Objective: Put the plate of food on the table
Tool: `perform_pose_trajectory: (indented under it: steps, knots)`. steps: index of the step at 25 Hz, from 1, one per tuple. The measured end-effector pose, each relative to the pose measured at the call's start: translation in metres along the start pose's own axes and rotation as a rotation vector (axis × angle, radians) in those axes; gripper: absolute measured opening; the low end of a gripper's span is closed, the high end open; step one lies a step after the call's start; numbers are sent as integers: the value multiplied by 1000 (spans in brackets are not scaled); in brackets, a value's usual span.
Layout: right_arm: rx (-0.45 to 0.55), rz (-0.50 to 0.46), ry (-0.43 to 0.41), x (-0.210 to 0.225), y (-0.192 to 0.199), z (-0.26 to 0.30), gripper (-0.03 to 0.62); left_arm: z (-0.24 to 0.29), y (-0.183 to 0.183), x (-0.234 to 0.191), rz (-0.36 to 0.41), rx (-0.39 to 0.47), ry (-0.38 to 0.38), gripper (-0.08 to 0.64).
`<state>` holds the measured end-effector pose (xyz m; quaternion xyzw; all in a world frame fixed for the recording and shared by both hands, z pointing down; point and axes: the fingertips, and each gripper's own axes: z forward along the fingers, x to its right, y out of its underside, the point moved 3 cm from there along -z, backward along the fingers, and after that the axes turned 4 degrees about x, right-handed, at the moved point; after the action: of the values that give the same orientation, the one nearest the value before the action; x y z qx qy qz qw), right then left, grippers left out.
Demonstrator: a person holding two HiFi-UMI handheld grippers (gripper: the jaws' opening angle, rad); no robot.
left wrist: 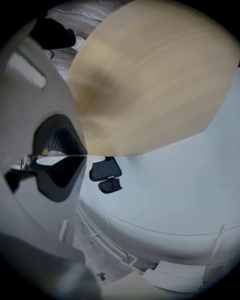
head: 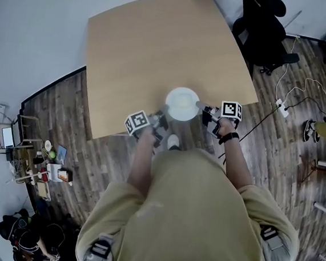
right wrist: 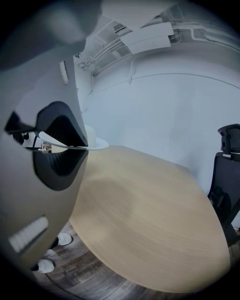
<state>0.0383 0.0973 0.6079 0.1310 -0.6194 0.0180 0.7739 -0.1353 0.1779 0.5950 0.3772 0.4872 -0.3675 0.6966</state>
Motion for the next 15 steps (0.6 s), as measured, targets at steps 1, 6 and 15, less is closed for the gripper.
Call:
perform_pose_trajectory:
  steps: [1,6,15]
  knots:
    - [10,4,10,1,-10,9,23,9,-12,0,0,-15,-2,12]
    - [72,-1,46,4,-44,29,25,44,-45,-1,1,-81,3,12]
    - [207,18,77,10,-122,20,25,138,-76,26,43,-170,30,12]
